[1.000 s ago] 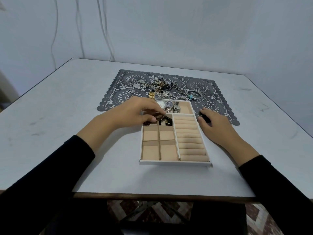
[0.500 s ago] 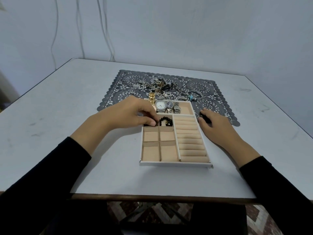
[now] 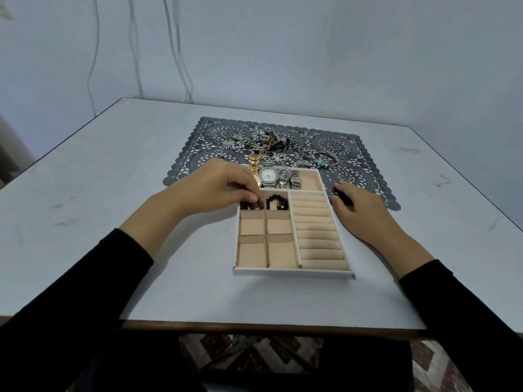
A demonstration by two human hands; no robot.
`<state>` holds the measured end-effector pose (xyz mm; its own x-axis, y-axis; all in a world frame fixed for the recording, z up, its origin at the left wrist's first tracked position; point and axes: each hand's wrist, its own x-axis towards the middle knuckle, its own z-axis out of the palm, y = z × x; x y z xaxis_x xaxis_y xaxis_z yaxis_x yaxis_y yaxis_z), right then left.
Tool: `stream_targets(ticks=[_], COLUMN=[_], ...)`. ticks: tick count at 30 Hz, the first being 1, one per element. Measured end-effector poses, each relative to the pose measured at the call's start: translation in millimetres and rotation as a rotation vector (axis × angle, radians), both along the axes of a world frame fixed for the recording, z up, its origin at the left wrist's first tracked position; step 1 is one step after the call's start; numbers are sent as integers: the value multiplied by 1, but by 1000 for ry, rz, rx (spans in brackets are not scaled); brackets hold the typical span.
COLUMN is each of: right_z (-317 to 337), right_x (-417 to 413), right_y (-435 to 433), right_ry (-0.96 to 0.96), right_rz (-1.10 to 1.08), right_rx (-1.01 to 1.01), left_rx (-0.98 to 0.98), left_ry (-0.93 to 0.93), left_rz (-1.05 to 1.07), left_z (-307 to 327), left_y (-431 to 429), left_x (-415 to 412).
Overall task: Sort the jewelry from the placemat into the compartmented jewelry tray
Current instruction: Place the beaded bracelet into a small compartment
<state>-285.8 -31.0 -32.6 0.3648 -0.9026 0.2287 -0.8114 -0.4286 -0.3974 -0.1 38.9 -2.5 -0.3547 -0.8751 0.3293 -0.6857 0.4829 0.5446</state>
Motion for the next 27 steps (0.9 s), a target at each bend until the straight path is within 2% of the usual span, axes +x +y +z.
stream_targets(ticks=[7, 13, 16, 19, 21, 24, 27], right_z=[0, -1, -1, 0, 2, 5, 7], right_x=[-1, -2, -3, -4, -4, -3, -2], right_y=[0, -2, -4, -8, -13, -21, -34], right_ry=[6, -9, -39, -69, -85, -113, -177], right_rz=[11, 15, 5, -12, -46, -93, -94], right_rx=[-3, -7, 8, 14, 3, -22, -49], left_rx=[65, 30, 18, 43, 16, -109, -142], left_ry=[26, 59, 146, 333, 392, 298, 233], left_rz=[34, 27, 71, 179, 261, 387, 443], left_z=[2, 0, 0, 0, -2, -8, -15], left_y=[2, 2, 3, 0, -5, -18, -34], left_x=[7, 0, 2, 8, 11, 20, 32])
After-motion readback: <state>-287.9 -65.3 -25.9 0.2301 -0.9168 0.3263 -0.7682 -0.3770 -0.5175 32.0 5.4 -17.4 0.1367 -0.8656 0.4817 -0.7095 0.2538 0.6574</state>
